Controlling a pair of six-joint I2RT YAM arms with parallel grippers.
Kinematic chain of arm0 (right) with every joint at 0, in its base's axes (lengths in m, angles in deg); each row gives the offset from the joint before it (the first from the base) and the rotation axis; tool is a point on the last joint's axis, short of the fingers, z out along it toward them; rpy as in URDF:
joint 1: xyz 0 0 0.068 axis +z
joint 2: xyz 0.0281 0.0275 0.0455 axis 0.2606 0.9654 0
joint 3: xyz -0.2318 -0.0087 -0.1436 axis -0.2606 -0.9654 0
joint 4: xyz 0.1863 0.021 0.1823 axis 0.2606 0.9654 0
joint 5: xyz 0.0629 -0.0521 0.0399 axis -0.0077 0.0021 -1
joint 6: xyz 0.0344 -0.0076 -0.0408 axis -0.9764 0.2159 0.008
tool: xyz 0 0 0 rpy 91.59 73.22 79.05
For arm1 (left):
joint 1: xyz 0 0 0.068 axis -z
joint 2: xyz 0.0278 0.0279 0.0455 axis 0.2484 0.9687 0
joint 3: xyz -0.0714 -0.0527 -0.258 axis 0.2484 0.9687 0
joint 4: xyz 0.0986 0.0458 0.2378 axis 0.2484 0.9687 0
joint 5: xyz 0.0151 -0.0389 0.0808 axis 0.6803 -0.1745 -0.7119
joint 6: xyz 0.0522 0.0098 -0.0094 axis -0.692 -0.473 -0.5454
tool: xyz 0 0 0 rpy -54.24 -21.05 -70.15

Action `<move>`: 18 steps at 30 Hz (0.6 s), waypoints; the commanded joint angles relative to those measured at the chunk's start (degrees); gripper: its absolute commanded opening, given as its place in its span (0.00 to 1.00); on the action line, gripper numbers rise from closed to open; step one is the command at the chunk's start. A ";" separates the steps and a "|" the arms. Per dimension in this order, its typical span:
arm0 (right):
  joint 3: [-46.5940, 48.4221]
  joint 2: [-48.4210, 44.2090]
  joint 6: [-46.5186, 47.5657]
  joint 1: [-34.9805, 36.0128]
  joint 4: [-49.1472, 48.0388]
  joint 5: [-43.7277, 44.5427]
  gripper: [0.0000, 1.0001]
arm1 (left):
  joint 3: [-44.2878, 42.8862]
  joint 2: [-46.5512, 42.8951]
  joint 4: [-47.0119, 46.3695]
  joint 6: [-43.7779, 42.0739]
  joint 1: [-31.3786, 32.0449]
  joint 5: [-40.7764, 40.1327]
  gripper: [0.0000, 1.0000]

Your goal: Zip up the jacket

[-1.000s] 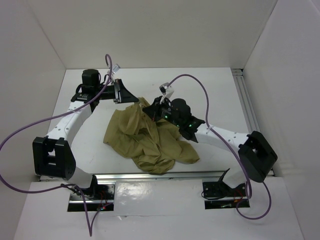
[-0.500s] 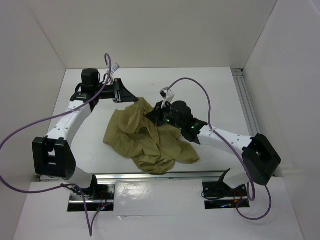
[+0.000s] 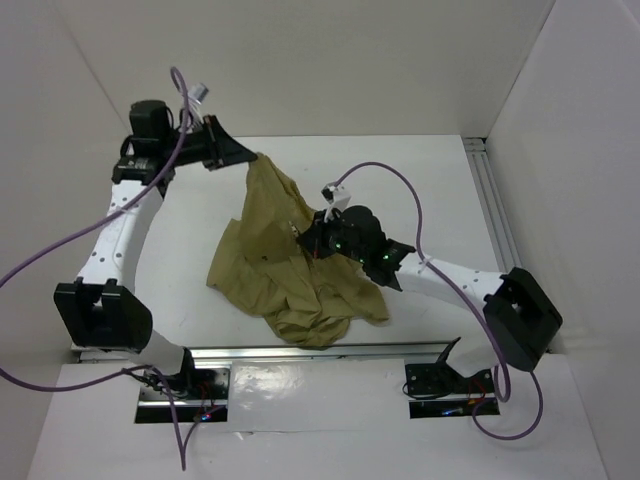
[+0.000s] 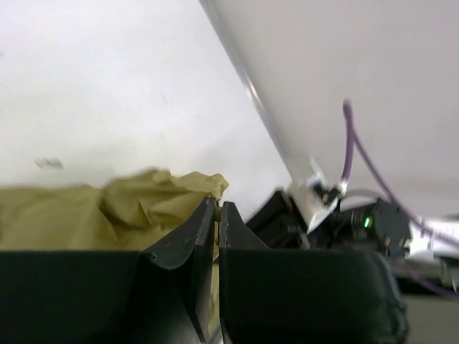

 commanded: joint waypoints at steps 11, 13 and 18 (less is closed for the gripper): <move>-0.15 -19.45 -1.43 0.45 27.11 15.02 0.00 | -29.56 13.74 6.14 4.30 -8.77 -17.18 0.00; -0.14 -20.07 -2.49 0.45 32.28 18.70 0.00 | -29.56 14.44 6.14 4.30 -10.43 -18.41 0.00; -2.43 -20.69 -6.18 0.45 38.63 26.36 0.00 | -31.04 16.02 6.14 4.83 -14.65 -21.14 0.00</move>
